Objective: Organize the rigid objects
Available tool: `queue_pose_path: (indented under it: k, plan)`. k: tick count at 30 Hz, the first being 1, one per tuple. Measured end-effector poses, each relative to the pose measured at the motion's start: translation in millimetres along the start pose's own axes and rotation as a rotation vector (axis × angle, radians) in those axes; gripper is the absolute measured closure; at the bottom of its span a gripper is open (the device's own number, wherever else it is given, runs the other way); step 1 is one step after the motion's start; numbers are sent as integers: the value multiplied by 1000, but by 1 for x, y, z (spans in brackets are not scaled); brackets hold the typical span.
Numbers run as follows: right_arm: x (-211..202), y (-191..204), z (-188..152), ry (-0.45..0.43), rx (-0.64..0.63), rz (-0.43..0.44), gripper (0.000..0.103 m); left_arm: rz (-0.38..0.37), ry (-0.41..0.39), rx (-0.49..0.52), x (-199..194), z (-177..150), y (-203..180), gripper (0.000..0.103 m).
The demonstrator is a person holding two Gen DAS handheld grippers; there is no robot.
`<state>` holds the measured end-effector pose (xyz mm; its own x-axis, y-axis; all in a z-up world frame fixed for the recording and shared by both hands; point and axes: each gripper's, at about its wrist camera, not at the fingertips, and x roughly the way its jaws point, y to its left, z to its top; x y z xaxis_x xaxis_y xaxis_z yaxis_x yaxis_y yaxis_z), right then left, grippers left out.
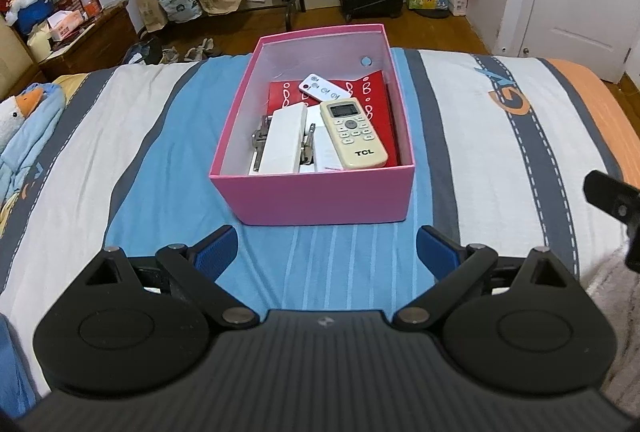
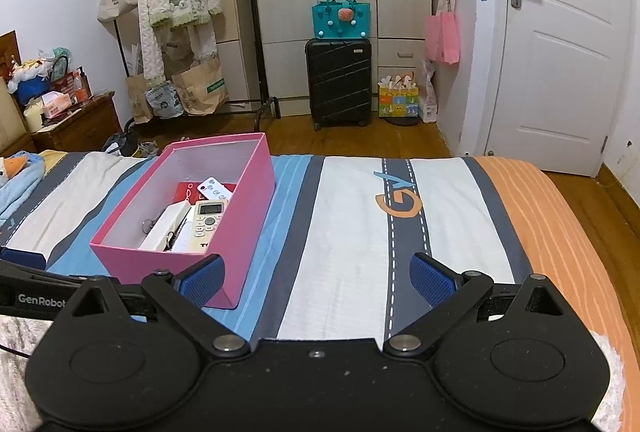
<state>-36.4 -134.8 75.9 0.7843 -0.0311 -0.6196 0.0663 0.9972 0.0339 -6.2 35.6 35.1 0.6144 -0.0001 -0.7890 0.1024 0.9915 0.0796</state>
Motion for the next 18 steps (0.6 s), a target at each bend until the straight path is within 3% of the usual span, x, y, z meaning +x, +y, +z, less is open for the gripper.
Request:
queue_pose_path:
  k: [18]
  plan:
    - [4, 9, -3, 24, -4, -24, 3, 32, -26, -4, -6, 0, 3, 6]
